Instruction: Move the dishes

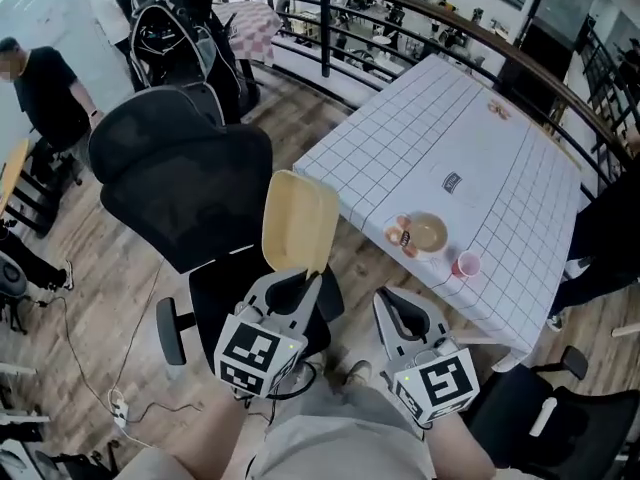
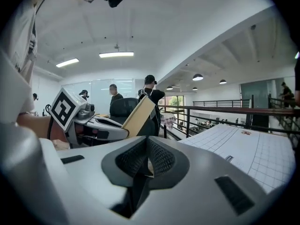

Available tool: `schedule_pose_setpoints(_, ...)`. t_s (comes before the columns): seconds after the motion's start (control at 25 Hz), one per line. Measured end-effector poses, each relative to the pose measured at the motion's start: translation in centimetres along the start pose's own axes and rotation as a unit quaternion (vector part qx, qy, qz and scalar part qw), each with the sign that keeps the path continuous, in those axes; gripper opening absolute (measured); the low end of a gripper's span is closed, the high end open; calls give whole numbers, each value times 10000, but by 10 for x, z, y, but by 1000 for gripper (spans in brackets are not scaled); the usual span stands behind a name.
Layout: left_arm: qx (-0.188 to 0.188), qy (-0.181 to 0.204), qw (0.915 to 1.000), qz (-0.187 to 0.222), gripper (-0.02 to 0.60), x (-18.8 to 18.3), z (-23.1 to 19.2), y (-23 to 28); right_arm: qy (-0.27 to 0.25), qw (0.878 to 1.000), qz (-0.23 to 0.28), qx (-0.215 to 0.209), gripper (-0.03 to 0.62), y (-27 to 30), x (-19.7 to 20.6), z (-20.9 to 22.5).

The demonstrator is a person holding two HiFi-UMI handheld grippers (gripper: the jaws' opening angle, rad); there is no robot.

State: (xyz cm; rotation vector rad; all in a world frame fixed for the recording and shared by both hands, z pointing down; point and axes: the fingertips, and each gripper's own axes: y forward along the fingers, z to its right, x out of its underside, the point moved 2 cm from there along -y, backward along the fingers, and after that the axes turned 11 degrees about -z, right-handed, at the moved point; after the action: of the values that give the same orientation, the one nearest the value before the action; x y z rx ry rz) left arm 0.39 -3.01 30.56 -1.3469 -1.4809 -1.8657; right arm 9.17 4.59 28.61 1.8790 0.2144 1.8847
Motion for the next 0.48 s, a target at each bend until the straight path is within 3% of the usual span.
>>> schedule_pose_setpoints(0.48,396,429,9951,802,31,-102,71,-29,-23,9973,539,496,26,-84,-39,42)
